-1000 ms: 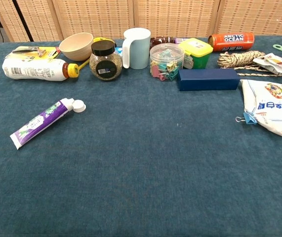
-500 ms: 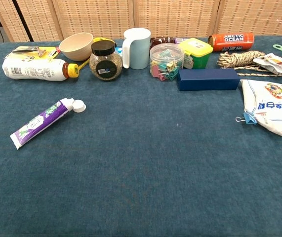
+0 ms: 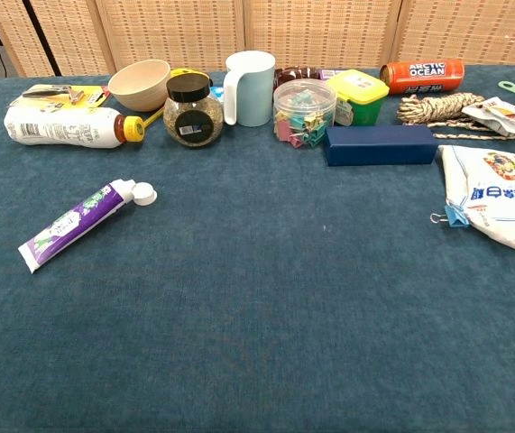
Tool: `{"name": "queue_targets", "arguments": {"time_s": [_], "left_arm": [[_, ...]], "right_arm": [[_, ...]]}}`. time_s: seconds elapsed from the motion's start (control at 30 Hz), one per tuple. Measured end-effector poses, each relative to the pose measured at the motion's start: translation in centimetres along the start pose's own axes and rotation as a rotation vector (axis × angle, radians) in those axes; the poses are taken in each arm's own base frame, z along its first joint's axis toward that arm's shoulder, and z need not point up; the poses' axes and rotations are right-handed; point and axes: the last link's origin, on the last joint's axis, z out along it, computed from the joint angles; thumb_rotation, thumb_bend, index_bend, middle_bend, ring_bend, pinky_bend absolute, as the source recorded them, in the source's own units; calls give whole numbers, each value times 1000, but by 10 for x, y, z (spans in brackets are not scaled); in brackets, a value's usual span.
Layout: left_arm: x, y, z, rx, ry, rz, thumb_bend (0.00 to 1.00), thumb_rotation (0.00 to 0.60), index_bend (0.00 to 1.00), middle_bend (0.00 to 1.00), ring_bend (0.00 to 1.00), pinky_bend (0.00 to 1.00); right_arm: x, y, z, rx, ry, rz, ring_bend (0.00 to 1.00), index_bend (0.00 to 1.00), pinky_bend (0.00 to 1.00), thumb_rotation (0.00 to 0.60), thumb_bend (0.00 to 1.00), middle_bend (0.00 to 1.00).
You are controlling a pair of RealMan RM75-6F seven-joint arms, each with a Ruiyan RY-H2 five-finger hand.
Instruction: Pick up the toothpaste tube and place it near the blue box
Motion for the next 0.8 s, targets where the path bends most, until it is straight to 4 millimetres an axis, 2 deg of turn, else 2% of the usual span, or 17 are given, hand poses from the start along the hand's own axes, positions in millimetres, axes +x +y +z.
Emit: {"name": "queue_targets", "arguments": {"time_s": [0.23, 0.43, 0.8], "left_arm": [[-3, 2, 6, -14, -29, 14, 242, 600, 115, 89, 197, 161], [-11, 10, 18, -62, -105, 24, 243, 600, 162, 131, 227, 181], [-42, 36, 71, -140, -315, 12, 242, 600, 180, 141, 240, 216]], "right_arm": [[0, 2, 0, -4, -1, -2, 0, 48, 0, 600, 0, 0], [2, 3, -2, -9, 1, -5, 0, 48, 0, 600, 0, 0], [5, 1, -6, -12, 5, -5, 0, 48, 0, 600, 0, 0]]}}
